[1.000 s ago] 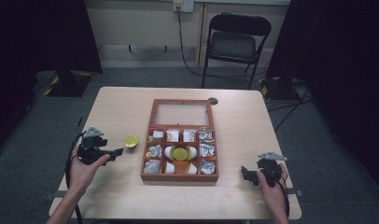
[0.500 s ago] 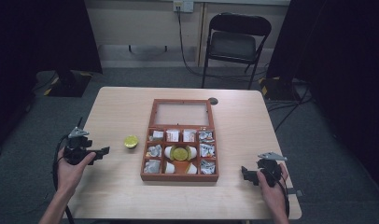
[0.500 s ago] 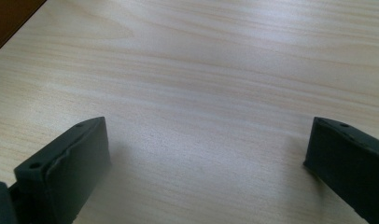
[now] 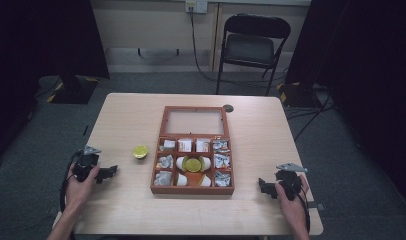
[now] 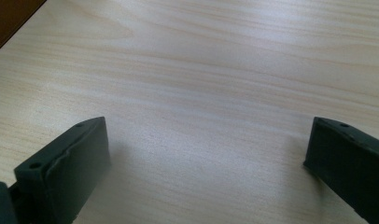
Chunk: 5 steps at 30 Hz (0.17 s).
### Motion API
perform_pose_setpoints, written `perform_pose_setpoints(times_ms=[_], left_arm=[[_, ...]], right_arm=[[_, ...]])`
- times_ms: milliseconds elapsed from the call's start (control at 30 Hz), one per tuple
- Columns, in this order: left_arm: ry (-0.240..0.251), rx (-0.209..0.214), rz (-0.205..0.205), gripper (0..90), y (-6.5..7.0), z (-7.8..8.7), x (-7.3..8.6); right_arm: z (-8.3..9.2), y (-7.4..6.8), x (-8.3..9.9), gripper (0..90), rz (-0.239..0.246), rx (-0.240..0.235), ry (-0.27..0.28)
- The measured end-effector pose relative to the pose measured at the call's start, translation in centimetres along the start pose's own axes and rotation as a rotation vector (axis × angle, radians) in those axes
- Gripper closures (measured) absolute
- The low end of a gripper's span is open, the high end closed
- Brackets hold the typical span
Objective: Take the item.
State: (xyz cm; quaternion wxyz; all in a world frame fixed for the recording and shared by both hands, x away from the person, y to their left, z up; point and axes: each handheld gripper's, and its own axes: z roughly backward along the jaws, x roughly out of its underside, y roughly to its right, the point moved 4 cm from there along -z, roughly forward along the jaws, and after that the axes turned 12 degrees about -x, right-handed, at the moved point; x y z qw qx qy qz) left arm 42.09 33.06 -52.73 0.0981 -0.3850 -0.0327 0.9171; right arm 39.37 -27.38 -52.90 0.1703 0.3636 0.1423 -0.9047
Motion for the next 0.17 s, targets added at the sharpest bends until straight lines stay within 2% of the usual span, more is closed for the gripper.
perform_pose_setpoints(times_ms=[100, 167], left_arm=[[0.041, 0.013, -0.007, 9.9, 0.35, -0.32, 0.09], [0.04, 0.019, -0.012, 6.5, 0.42, -0.4, 0.1]], right_arm=[[0.0, 0.0, 0.0, 0.0, -0.001, 0.0, 0.0], [0.0, 0.0, 0.0, 0.0, 0.0, 0.0, 0.0]])
